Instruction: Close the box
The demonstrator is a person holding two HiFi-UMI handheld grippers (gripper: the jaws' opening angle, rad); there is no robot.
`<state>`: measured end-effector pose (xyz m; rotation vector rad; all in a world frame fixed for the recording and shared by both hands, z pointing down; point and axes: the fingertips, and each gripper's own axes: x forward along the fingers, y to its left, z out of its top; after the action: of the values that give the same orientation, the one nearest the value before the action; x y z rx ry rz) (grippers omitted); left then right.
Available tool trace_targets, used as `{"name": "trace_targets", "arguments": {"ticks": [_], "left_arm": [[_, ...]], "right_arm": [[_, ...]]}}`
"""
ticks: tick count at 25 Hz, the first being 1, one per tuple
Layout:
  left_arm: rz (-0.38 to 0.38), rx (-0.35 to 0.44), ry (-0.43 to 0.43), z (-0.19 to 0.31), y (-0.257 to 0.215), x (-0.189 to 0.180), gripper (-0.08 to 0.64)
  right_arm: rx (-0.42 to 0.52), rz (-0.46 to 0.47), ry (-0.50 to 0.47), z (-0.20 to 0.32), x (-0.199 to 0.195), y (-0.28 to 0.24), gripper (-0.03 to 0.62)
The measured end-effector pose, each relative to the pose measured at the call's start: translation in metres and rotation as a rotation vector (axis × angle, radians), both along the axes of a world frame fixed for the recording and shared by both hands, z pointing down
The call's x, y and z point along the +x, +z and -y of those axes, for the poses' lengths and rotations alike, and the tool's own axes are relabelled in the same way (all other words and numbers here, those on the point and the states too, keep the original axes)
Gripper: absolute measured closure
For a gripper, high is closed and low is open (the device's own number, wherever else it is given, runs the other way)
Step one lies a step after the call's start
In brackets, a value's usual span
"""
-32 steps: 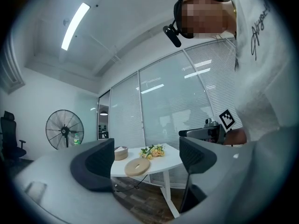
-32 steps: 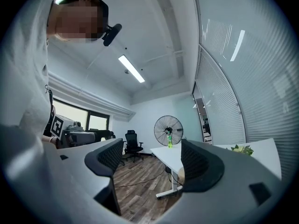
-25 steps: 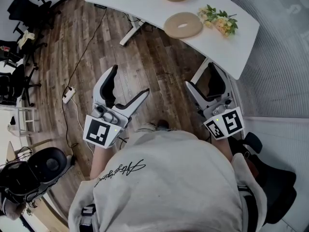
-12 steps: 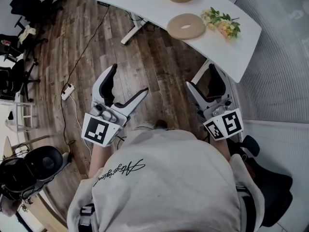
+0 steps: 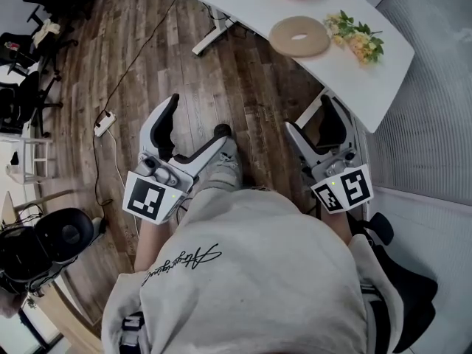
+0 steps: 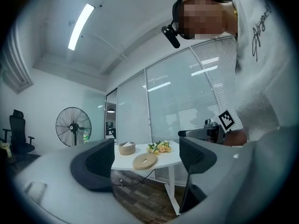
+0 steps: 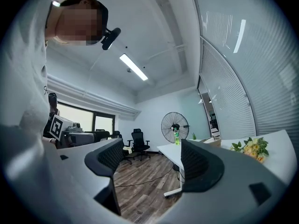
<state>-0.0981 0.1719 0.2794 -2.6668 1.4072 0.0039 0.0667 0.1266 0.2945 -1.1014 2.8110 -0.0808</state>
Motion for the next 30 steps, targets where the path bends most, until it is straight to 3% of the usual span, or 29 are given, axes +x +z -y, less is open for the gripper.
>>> {"name": "trace_targets", "arguments": {"ticks": [6, 14, 23, 30], "left_arm": [[-0.002, -0.021, 0.021, 0.029, 0.011, -0.003, 0.14], [-0.014, 0.048, 0.11, 0.086, -0.003, 0.003, 0.139], [-0.004, 0.065, 0.184, 0.159, -0.007, 0.003, 0.14], [0.01, -0.001, 0.239, 0.217, -0.006, 0.001, 0.138]], "right_arm": [[-0.003, -0.016, 0.018, 0.022, -0.003, 0.007, 0.219], [0.01, -0.012, 0.084, 0.069, 0.001, 0.011, 0.219], [0.005, -0.015, 0.142, 0.128, -0.005, 0.006, 0.219], [0.0, -0.014, 0.213, 0.178, -0.007, -0.001, 0.219]]}}
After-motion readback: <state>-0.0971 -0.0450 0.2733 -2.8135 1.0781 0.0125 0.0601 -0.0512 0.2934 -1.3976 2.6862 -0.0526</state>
